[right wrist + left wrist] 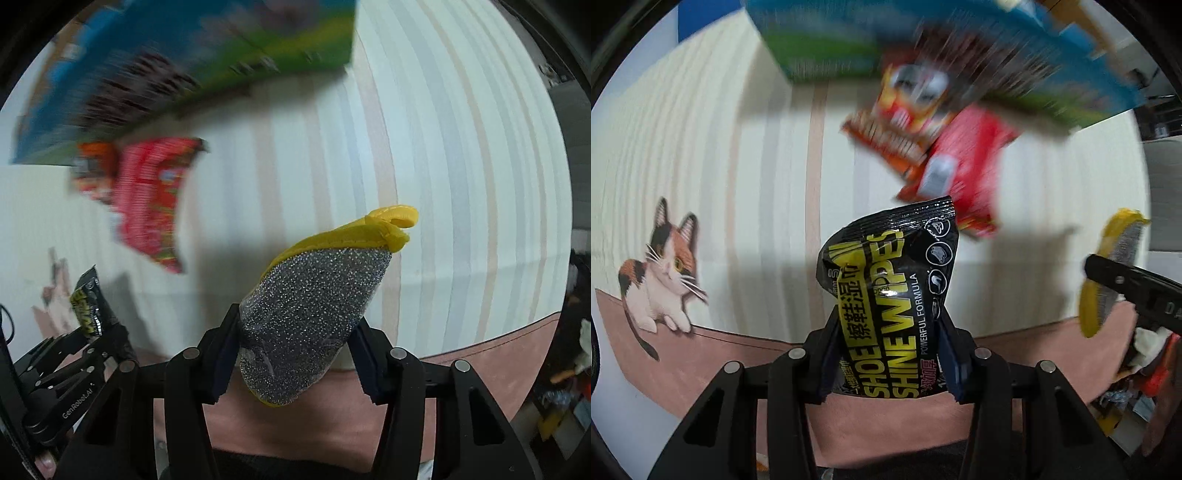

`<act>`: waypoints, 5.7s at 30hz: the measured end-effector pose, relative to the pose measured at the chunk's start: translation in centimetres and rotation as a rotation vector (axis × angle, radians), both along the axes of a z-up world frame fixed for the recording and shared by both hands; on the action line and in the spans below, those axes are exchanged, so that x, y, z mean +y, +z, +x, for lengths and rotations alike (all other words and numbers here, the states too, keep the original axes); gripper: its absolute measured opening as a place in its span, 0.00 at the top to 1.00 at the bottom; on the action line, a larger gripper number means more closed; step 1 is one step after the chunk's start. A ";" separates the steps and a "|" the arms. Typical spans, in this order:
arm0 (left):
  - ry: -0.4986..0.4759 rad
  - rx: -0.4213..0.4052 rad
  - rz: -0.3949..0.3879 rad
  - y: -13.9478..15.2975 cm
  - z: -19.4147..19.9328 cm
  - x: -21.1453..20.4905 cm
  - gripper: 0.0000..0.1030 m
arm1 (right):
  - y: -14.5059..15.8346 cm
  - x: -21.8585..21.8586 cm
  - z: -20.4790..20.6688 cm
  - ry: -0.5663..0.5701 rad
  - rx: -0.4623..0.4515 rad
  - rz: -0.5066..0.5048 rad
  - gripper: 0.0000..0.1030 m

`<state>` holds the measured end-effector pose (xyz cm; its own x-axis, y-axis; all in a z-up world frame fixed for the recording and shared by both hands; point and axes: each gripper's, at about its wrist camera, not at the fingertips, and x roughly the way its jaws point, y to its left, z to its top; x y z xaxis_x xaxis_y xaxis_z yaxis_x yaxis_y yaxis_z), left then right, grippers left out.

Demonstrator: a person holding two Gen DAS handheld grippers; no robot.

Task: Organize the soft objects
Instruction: 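Place the wipes pack and sponge into the box and open both tools, then grasp the panda snack bag with the left tool while the right tool grasps the red snack bag, then lower both snack bags into the box and open both tools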

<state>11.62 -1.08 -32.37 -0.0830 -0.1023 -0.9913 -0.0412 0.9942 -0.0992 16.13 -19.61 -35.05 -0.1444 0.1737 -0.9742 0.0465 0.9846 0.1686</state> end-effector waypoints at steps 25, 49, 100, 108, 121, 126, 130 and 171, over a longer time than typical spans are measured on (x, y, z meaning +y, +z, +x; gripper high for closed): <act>0.066 0.096 -0.170 2.8 27.5 4.5 0.58 | 7.7 9.7 20.9 0.226 -0.160 0.046 0.44; 0.026 0.357 -0.205 -5.7 26.9 2.9 0.50 | -1.4 11.3 22.0 0.274 0.006 -0.032 0.22; -0.211 -0.197 0.293 -0.2 8.4 6.2 0.03 | -2.0 7.8 1.3 0.028 -0.059 -0.029 0.48; -0.259 -0.115 0.197 -4.0 11.8 1.6 0.03 | -2.3 -1.5 -1.0 -0.126 -0.013 -0.009 0.36; -0.147 -0.066 0.158 -6.5 13.8 0.0 0.55 | -3.3 -4.3 0.7 -0.254 -0.024 -0.013 0.17; -0.128 -0.035 0.153 -6.4 10.7 0.4 0.56 | -2.7 -4.0 1.0 -0.170 -0.030 -0.074 0.41; -0.117 0.033 0.130 -6.3 6.0 0.6 0.56 | -2.7 -3.4 -0.1 -0.075 0.011 -0.093 0.46; -0.205 -0.213 0.219 14.4 22.8 3.9 0.58 | 14.2 7.7 11.3 0.043 -0.285 0.326 0.51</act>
